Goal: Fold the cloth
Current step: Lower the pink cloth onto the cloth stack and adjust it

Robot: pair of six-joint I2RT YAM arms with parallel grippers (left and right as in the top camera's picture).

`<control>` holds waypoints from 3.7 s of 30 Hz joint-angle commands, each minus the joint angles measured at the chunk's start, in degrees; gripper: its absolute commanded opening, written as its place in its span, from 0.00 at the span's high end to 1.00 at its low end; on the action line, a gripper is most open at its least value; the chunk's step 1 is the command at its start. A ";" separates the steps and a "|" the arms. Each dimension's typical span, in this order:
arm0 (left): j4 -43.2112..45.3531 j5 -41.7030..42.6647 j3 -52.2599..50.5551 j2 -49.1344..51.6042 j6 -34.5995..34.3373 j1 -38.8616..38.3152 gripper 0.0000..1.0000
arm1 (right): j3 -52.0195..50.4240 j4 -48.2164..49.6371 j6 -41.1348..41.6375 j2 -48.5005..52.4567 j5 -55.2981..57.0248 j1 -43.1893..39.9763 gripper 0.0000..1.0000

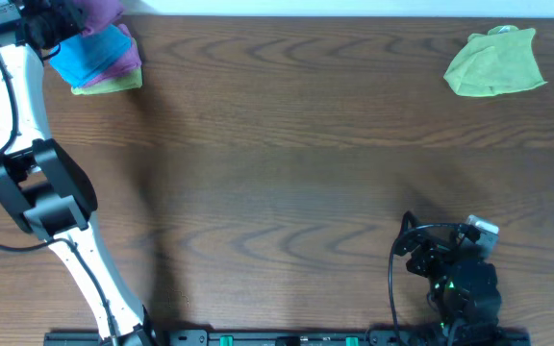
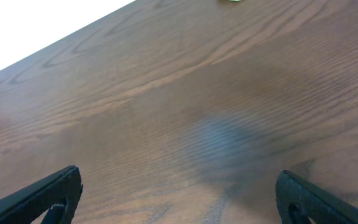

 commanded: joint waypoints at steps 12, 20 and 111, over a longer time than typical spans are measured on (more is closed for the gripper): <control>0.63 2.75 1.40 5.55 -0.22 0.76 0.94 | -0.26 -0.04 0.70 -0.35 -0.17 -0.07 0.01; -4.02 -4.46 1.40 5.57 -0.22 0.79 0.95 | -0.26 -0.04 0.70 -0.35 -0.17 -0.07 0.01; 15.47 29.70 1.55 7.78 -21.18 1.38 0.94 | -0.26 -0.02 0.70 -0.35 -0.15 -0.07 0.01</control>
